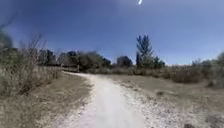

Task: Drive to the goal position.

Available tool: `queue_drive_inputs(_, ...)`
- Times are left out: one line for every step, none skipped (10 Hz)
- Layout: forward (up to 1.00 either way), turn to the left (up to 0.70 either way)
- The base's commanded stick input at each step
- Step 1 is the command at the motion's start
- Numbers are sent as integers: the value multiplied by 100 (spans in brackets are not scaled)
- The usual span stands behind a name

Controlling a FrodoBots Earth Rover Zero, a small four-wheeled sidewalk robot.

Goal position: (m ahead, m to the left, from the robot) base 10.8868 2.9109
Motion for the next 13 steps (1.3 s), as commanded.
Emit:
queue_drive_inputs(70, 0)
queue_drive_inputs(70, 0)
queue_drive_inputs(70, 0)
queue_drive_inputs(70, 0)
queue_drive_inputs(70, 0)
queue_drive_inputs(70, 0)
queue_drive_inputs(70, 0)
queue_drive_inputs(70, 0)
queue_drive_inputs(70, 0)
queue_drive_inputs(70, 0)
queue_drive_inputs(70, 0)
queue_drive_inputs(70, 0)
queue_drive_inputs(70, 0)
